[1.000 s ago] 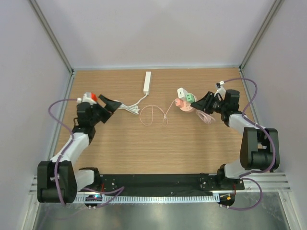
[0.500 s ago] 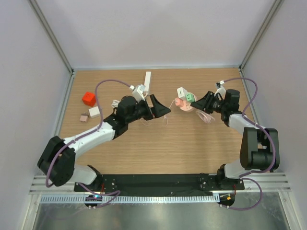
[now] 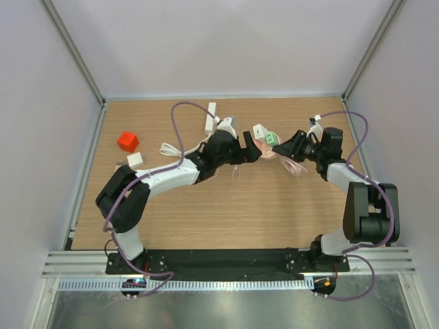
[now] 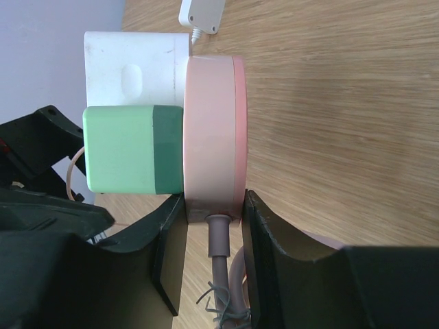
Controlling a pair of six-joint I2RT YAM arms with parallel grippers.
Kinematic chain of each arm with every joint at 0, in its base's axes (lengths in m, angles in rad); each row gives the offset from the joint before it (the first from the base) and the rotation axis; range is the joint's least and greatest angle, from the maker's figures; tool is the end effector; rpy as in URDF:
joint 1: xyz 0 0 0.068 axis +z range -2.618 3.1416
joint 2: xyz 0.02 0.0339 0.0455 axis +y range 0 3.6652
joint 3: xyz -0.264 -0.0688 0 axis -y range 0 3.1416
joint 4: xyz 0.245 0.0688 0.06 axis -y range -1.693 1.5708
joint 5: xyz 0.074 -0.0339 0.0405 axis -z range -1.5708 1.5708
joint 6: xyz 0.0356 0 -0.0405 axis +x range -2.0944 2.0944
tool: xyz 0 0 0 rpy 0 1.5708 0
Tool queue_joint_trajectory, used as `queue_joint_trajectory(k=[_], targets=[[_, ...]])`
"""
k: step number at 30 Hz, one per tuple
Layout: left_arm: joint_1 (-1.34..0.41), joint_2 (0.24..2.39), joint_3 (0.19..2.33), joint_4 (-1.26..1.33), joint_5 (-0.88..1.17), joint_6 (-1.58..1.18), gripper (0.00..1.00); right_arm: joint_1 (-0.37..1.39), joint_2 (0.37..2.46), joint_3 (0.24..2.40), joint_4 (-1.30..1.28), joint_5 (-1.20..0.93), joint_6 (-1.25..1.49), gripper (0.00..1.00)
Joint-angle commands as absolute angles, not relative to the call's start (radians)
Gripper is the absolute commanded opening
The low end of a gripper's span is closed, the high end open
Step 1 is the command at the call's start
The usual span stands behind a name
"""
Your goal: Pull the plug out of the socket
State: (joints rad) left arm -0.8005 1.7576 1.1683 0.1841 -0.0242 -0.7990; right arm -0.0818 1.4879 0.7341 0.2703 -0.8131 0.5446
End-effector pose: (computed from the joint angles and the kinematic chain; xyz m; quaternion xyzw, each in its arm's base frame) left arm 0.2839 -0.2913 0.2434 -0.0060 0.8349 -0.3876 0.3908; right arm 0.3061 0.0009 0.2069 0.0476 0.8109 0.4384 0.3848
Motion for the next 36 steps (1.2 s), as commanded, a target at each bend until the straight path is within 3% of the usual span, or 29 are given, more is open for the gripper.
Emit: queue_joint_trajectory(k=[1,9,14,30,36], targets=[[-0.824,1.787,1.244,0.176,-0.138,-0.759,0.95,-0.086,1.45,0.765,0.403,-0.874,0.578,0.01],[-0.848,1.887,1.315,0.169,-0.302,-0.801,0.89,-0.086,1.45,0.762,0.411,-0.874,0.589,0.01],[-0.851,1.917,1.341,0.187,-0.371,-0.819,0.79,-0.086,1.448,0.759,0.416,-0.868,0.592,0.01],[-0.851,1.98,1.381,0.288,-0.397,-0.865,0.63,-0.077,1.419,0.739,0.423,-0.815,0.588,0.01],[-0.851,1.974,1.367,0.35,-0.41,-0.877,0.62,-0.074,1.419,0.736,0.422,-0.796,0.592,0.01]])
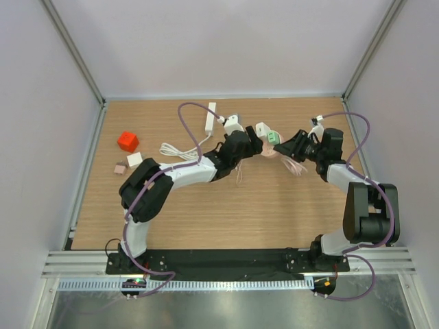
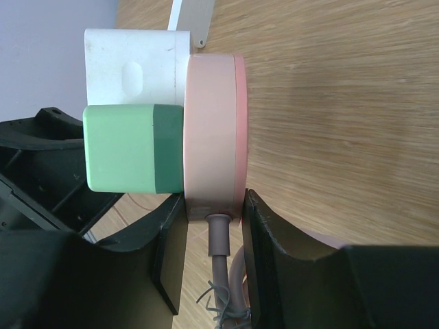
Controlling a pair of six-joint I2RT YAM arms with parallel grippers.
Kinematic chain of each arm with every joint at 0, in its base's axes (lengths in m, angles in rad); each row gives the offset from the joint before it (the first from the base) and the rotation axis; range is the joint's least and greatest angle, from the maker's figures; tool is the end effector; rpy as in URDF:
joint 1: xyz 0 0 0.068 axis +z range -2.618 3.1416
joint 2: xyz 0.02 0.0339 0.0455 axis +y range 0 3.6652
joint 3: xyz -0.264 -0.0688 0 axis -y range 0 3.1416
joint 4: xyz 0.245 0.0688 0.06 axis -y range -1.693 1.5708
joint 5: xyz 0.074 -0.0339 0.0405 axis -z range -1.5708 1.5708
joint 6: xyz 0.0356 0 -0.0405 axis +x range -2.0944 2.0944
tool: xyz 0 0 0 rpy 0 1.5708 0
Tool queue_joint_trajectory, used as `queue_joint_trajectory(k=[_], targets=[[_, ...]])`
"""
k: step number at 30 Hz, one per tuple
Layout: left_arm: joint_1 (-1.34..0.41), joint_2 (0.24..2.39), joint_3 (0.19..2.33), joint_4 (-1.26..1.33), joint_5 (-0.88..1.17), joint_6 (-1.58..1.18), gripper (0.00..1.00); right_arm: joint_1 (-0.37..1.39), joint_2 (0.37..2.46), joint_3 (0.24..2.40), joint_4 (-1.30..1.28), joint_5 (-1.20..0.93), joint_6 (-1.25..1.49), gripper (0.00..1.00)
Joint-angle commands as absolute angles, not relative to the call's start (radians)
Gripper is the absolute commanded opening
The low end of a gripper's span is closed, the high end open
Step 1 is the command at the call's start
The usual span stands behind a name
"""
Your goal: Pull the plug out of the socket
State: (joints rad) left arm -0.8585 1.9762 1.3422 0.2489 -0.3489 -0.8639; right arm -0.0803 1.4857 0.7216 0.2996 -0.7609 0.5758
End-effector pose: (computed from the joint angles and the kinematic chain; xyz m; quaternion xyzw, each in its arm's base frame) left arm 0.3077 -0.3377 0.2189 -0.0992 0.8165 -0.3236 0.4677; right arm 0.3062 0.0000 0.2057 0.0699 0.8108 0.4259 0.3954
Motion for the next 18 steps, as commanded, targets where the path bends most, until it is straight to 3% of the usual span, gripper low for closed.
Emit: queue_joint_trajectory(k=[1,18], targets=[[-0.853,1.971,1.364,0.36,-0.411,-0.882,0.62,-0.074,1.417,0.735,0.423,-0.789,0.594,0.01],[-0.851,2.028,1.384,0.385,-0.331,-0.897,0.53,-0.072,1.411,0.723,0.442,-0.753,0.624,0.01]])
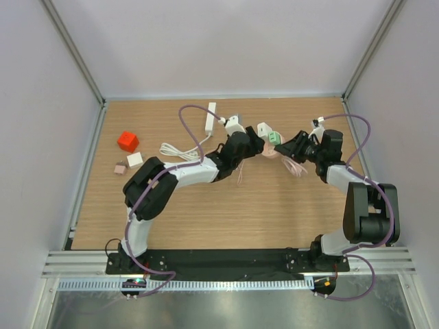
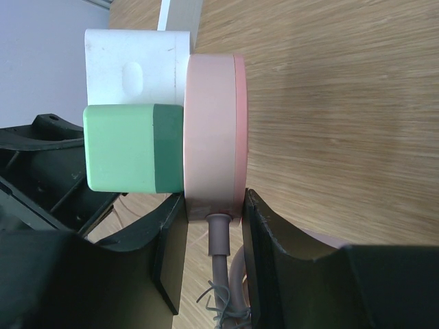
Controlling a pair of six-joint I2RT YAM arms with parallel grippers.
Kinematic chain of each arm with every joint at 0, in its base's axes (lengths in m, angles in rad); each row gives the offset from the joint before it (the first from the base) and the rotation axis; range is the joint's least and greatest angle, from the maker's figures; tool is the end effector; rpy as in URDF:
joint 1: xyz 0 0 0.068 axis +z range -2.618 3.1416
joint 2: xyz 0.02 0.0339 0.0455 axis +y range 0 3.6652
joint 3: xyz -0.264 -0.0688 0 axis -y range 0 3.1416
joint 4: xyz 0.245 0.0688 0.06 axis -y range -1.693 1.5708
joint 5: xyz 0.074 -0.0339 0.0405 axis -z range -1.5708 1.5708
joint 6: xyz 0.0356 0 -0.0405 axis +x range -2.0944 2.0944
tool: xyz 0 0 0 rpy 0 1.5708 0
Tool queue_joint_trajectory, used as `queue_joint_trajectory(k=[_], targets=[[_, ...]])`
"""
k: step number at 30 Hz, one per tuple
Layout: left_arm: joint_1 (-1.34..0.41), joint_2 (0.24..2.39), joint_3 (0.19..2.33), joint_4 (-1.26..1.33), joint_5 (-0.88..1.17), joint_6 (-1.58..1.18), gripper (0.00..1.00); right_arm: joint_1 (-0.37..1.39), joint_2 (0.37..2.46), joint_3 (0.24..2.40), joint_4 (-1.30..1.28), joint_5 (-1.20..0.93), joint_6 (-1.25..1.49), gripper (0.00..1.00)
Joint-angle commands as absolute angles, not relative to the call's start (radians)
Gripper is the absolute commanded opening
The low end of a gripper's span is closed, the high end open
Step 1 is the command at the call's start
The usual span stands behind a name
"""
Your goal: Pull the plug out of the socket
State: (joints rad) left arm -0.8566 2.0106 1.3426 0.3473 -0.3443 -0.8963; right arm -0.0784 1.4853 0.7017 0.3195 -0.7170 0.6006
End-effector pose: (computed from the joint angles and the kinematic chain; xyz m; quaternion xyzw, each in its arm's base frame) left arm 0.3130 -0.3427 0.2138 -0.1161 0.7968 -0.3541 0.4756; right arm 0.3044 -0.0005 0.2010 0.0914 0.8126 0.4154 0.3984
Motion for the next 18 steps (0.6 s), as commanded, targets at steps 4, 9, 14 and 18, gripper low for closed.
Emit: queue_joint_trajectory(k=[4,9,14,18], targets=[[-0.851,2.034,1.388,0.373,-0.319,-0.893,0.53,-0.072,1.417,0.719,0.451,-0.756,0.634,0.01],[-0.851,2.054,1.405,0.37,-0.321,-0.885,0.46,-0.072,1.42,0.718,0.46,-0.762,0.643,0.01],[-0.851,2.051,1.414,0.396,-0.31,-0.871,0.0,-0.072,1.411,0.721,0.44,-0.727,0.624,0.01],[-0.853,1.988,1.373,0.39,-0.285,-0.897,0.0,-0.064,1.371,0.762,0.252,-0.55,0.511,0.01]])
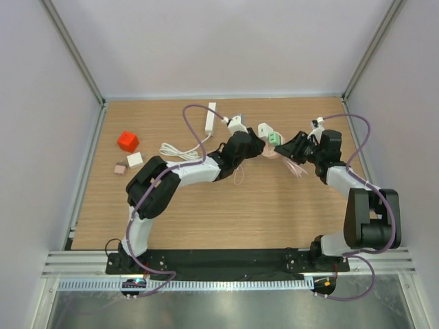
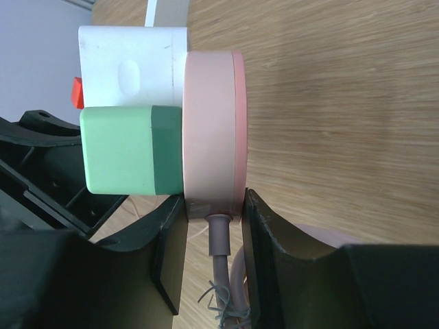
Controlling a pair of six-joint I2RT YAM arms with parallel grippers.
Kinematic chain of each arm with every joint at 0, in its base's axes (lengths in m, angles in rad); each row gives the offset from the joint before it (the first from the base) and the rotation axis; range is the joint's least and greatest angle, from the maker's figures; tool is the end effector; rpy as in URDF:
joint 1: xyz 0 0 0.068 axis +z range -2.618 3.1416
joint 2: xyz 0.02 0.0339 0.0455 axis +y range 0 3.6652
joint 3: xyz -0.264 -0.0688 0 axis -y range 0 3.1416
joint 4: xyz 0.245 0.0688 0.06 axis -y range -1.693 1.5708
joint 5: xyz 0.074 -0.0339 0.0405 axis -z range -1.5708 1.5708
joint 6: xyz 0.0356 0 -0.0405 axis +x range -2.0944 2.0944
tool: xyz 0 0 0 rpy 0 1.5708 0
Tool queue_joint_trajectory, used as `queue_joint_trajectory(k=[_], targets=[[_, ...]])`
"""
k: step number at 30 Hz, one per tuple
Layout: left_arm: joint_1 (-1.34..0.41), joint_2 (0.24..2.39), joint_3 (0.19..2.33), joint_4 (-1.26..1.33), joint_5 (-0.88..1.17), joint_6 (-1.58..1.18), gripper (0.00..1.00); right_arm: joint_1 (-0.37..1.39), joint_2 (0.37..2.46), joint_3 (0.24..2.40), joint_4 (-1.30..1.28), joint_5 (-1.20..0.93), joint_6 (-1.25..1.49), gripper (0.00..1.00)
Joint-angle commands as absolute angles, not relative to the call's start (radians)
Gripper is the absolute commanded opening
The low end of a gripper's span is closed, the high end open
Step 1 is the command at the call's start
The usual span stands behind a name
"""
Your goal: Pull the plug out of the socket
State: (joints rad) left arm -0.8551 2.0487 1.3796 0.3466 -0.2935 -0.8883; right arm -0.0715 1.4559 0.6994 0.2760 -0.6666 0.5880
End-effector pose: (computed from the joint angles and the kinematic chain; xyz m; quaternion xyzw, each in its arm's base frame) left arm 0.3183 -0.3504 0.2088 -0.0988 0.8012 -0.3662 0.4629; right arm 0.3003 0.0006 0.2041 0.1011 0.8194 0.3956 0.4023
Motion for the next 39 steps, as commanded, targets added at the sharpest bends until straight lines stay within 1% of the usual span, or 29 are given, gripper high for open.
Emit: queue_joint_trajectory(k=[1,2,6,10,13,14,15,17,19,22,25,27,31,32,34,39], targets=[[-0.853,1.946,1.356,0.382,-0.285,-0.914,0.0,-0.06,1.358,0.77,0.217,-0.508,0.485,0.01],[-0.853,1.927,1.33,0.37,-0.287,-0.961,0.0,-0.06,1.353,0.773,0.194,-0.45,0.46,0.01],[-0.841,1.835,1.272,0.328,-0.258,-1.074,0.0,-0.058,1.341,0.77,0.176,-0.378,0.42,0.01],[-0.816,1.781,1.224,0.345,-0.14,-1.115,0.0,-0.058,1.348,0.775,0.172,-0.37,0.397,0.01],[-0.798,1.758,1.212,0.374,-0.052,-1.069,0.0,-0.061,1.344,0.767,0.186,-0.396,0.409,0.01],[-0.79,1.759,1.215,0.393,0.069,-1.049,0.0,-0.064,1.341,0.761,0.221,-0.416,0.422,0.01],[-0.773,1.775,1.218,0.452,0.136,-1.028,0.0,-0.071,1.342,0.75,0.233,-0.428,0.439,0.01],[-0.758,1.793,1.232,0.459,0.289,-1.022,0.0,-0.072,1.348,0.75,0.241,-0.446,0.459,0.01],[-0.75,1.801,1.229,0.463,0.331,-1.031,0.0,-0.078,1.351,0.75,0.239,-0.434,0.451,0.01],[-0.749,1.776,1.201,0.425,0.296,-1.038,0.0,-0.081,1.344,0.747,0.232,-0.419,0.443,0.01],[-0.764,1.737,1.221,0.227,0.125,-1.032,0.0,-0.081,1.332,0.742,0.227,-0.387,0.431,0.01],[-0.787,1.723,1.261,0.114,0.021,-0.956,0.0,-0.081,1.332,0.744,0.218,-0.367,0.425,0.01],[-0.845,1.713,1.311,0.028,-0.055,-0.824,0.0,-0.081,1.339,0.747,0.213,-0.362,0.42,0.01],[-0.851,1.713,1.324,-0.032,-0.078,-0.777,0.0,-0.081,1.339,0.747,0.212,-0.357,0.416,0.01],[-0.861,1.707,1.338,-0.078,-0.153,-0.73,0.0,-0.081,1.339,0.749,0.209,-0.348,0.416,0.01],[-0.884,1.675,1.356,-0.221,-0.264,-0.606,0.0,-0.083,1.341,0.746,0.213,-0.351,0.426,0.01]])
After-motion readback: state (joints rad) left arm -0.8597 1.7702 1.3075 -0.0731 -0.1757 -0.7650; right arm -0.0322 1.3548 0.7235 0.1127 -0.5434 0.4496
